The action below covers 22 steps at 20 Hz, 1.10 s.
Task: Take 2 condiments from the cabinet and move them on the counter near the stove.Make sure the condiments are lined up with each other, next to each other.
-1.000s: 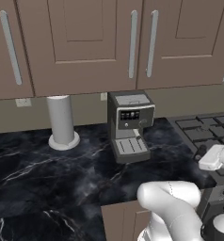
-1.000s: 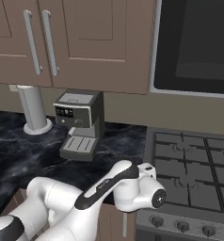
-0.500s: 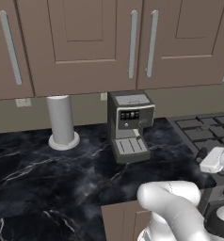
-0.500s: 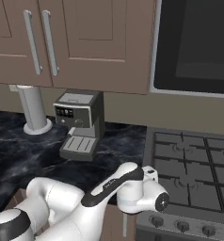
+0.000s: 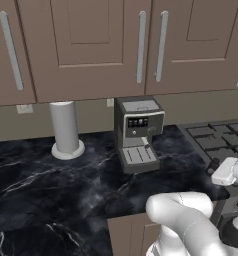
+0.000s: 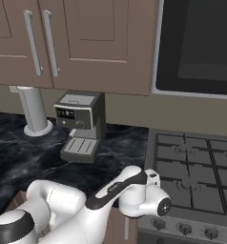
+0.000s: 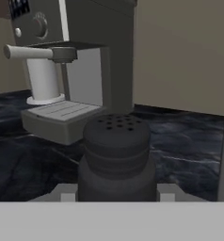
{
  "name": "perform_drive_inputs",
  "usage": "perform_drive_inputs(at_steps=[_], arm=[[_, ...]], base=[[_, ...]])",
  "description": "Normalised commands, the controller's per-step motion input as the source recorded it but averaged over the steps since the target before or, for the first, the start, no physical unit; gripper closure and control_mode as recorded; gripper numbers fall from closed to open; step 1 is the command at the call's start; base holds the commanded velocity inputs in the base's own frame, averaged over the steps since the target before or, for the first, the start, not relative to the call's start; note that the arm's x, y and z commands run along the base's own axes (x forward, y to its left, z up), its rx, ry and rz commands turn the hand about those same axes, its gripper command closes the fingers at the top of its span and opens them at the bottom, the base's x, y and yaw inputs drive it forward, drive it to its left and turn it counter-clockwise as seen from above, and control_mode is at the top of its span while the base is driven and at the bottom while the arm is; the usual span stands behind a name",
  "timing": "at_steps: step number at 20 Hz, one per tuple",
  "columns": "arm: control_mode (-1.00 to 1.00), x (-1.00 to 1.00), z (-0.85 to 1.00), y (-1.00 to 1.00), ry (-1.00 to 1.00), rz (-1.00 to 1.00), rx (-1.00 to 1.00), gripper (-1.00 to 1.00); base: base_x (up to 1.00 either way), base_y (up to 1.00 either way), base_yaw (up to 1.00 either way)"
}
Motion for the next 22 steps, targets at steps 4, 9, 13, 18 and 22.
perform_drive_inputs(at_steps=[4, 9, 13, 18, 22], arm=[[-1.0, 0.13, -0.12, 0.0, -0.02, 0.0, 0.0, 1.0], [-1.0, 0.11, -0.14, 0.0, -0.03, 0.0, 0.0, 1.0], [-1.0, 0.18, -0.16, 0.0, -0.02, 0.0, 0.0, 1.0], [-1.0, 0.16, -0.11, 0.0, -0.05, 0.0, 0.0, -1.0], [-1.0, 0.05, -0.04, -0.02, 0.0, 0.0, 0.0, -1.0]], base=[[0.0, 0.0, 0.0], [0.0, 0.0, 0.0], [0.0, 0.0, 0.0], [0.0, 0.0, 0.0], [0.0, 0.0, 0.0]])
